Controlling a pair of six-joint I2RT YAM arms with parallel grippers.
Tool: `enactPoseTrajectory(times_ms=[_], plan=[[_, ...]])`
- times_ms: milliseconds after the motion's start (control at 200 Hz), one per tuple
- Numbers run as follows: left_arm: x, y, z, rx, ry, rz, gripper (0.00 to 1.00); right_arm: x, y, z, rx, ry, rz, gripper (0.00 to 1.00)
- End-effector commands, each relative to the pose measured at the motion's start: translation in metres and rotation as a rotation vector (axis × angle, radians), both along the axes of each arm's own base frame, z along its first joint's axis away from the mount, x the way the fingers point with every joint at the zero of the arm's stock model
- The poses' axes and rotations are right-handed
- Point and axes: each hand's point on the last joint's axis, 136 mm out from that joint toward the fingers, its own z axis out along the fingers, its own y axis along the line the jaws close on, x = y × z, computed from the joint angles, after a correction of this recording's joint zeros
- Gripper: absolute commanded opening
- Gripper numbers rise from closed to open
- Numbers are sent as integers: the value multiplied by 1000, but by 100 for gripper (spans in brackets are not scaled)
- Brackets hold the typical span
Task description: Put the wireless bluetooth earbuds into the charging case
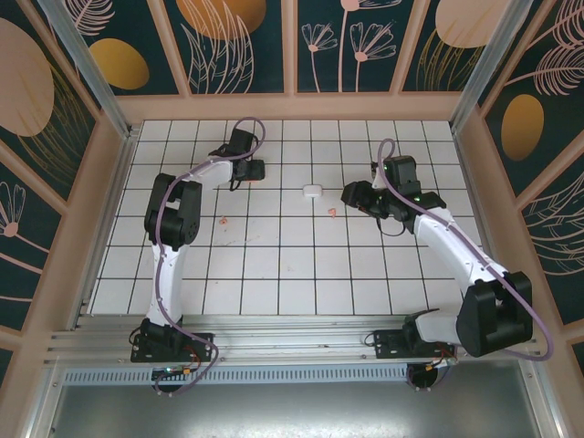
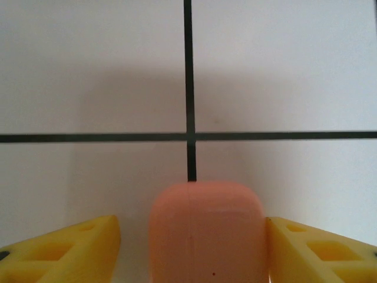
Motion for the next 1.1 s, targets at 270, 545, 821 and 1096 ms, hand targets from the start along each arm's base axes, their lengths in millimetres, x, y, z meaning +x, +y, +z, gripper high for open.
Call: enactPoseTrajectory(times_ms=[270,545,821,1096], plan=[[-27,9,-19,40,72,-28,47,-6,-5,9,6,-34,-15,49],[-43,-6,11,-46,19,-86,36,-17,-10,5,11,-27,-31,49],[-74,-41,54,-138,-71,-215,33,-30,-12,-11,27,-15,-18,50],[-119,-94,83,-233,-138,-379,33,-41,-7,-22,53,20,14,51]])
